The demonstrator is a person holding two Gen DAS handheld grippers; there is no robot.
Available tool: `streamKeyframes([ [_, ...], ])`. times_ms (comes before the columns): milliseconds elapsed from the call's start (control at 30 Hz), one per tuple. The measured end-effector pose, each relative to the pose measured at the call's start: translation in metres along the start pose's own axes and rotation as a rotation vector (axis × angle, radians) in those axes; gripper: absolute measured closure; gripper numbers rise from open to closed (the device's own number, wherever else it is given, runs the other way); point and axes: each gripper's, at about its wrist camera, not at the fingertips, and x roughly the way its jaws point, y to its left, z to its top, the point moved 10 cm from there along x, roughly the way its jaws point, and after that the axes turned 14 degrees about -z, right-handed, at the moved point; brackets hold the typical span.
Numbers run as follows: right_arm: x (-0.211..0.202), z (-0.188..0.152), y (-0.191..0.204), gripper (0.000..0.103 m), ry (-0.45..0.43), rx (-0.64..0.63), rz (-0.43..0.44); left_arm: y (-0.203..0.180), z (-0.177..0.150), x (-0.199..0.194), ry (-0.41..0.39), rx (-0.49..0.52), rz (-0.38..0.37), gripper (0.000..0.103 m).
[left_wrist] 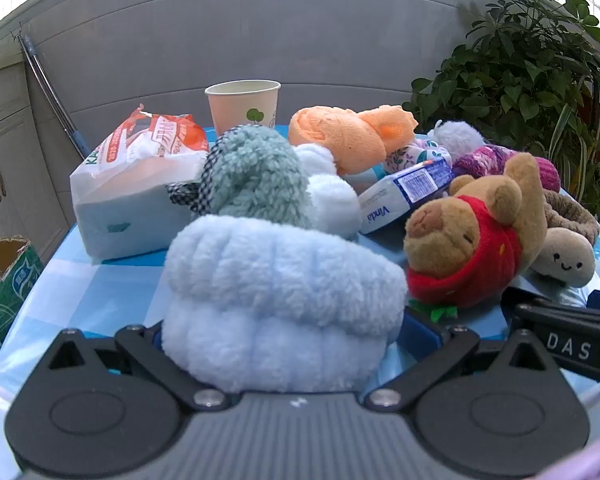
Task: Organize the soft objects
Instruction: 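Move the left gripper to the white wristband while the right approaches the brown wristband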
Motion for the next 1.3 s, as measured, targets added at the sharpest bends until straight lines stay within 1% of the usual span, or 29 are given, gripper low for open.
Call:
streamKeyframes([
  [233,-0.001,0.0,-0.001,0.0,0.001,-0.002,0.01,0.0,0.0,0.0,0.0,0.001,0.001,0.0],
  [400,-0.008,-0.004,0.0,0.0,-0.008,-0.047,0.019,-0.002,-0.003,-0.005,-0.001,-0.009,0.013,0.001],
  [467,-0.013,-0.006,0.001,0.0,-0.02,-0.07,0.029,-0.002,-0.004,-0.004,-0.002,-0.015,0.022,0.001],
  [567,-0.033,-0.013,0.002,0.0,-0.071,-0.095,0.041,-0.001,-0.004,-0.009,-0.004,-0.022,0.048,0.001],
  [667,-0.053,-0.013,0.001,0.0,-0.128,-0.116,0.048,0.002,-0.002,-0.022,-0.037,-0.022,0.072,0.001],
  [800,-0.079,-0.006,-0.001,0.0,-0.172,-0.085,0.095,0.003,0.005,-0.046,-0.089,-0.013,0.093,0.001],
  [1033,-0.11,0.007,0.001,0.0,-0.199,-0.066,0.136,0.008,0.018,-0.089,-0.161,-0.003,0.125,0.001],
  [1100,-0.109,0.012,-0.005,0.0,-0.203,-0.056,0.148,0.011,0.022,-0.103,-0.181,-0.003,0.142,0.001],
  [1167,-0.119,0.015,-0.007,0.0,-0.215,-0.052,0.164,0.013,0.025,-0.115,-0.198,0.0,0.153,0.001],
  [1300,-0.133,0.019,-0.002,0.0,-0.232,-0.05,0.192,0.019,0.028,-0.139,-0.229,0.0,0.192,0.001],
])
